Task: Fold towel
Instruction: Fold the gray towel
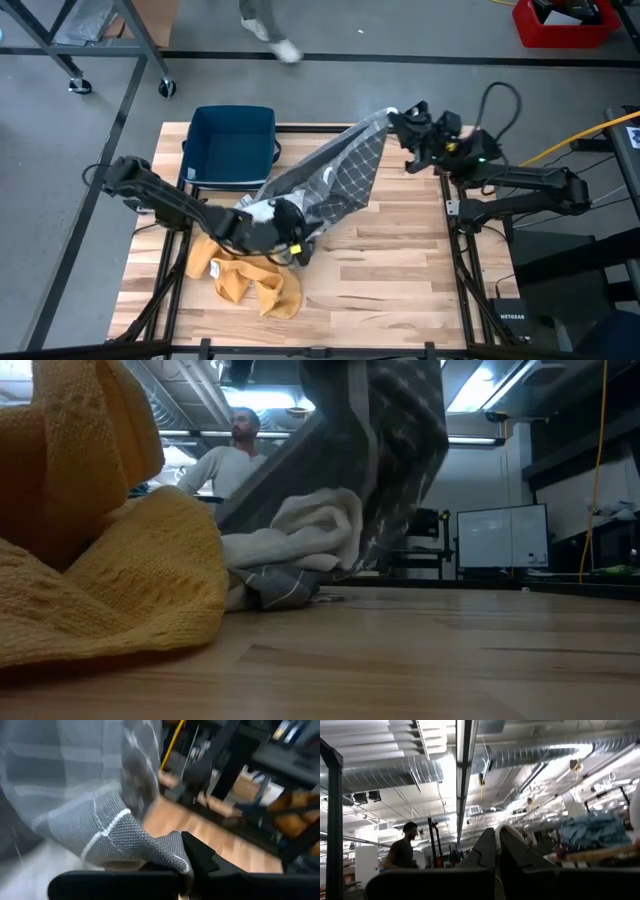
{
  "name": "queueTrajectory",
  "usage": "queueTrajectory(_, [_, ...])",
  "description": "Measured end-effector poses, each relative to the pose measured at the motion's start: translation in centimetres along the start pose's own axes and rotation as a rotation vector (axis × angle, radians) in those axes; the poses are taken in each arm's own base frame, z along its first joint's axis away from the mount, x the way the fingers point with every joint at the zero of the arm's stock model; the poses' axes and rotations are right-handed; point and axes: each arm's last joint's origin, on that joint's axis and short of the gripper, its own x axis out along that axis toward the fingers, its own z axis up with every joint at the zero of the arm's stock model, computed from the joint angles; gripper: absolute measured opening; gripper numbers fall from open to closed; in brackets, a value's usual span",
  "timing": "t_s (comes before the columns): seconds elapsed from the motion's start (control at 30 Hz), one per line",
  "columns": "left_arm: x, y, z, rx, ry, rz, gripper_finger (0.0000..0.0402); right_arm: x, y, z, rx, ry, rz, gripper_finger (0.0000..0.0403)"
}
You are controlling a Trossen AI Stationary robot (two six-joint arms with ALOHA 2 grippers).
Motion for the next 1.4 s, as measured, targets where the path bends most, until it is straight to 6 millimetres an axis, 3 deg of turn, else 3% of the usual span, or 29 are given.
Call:
queueTrajectory(0.33, [-1.4,1.0,8.6,-0.054,-0.163,-0.071,0.0000,-2.4,0.9,5.1,-0.134,-0.173,-0.010,0.0006])
queueTrajectory(0.5, [-2.3,0.5,13.7,-0.039,-0.259,-0.169,0.0000,-2.2,1.5,7.7,-0.144,-0.247,0.027,0.0006])
queueTrajectory(0.77, [-5.1,0.0,20.2,0.034,-0.430,-0.230,0.0000,1.7,3.1,12.2,-0.159,-0.335,0.154,0.0006])
queueTrajectory(1.1, [-8.8,0.7,26.2,0.080,-0.628,-0.204,0.0000,8.2,4.6,16.5,-0.217,-0.299,0.184,0.0006])
queueTrajectory(1.27, [-10.4,1.5,28.6,0.086,-0.710,-0.174,0.0000,10.0,5.2,19.1,-0.230,-0.263,0.178,0.0006])
queueTrajectory(1.4, [-10.8,1.9,29.4,0.084,-0.737,-0.157,0.0000,10.8,5.5,20.5,-0.295,-0.234,0.149,0.0006])
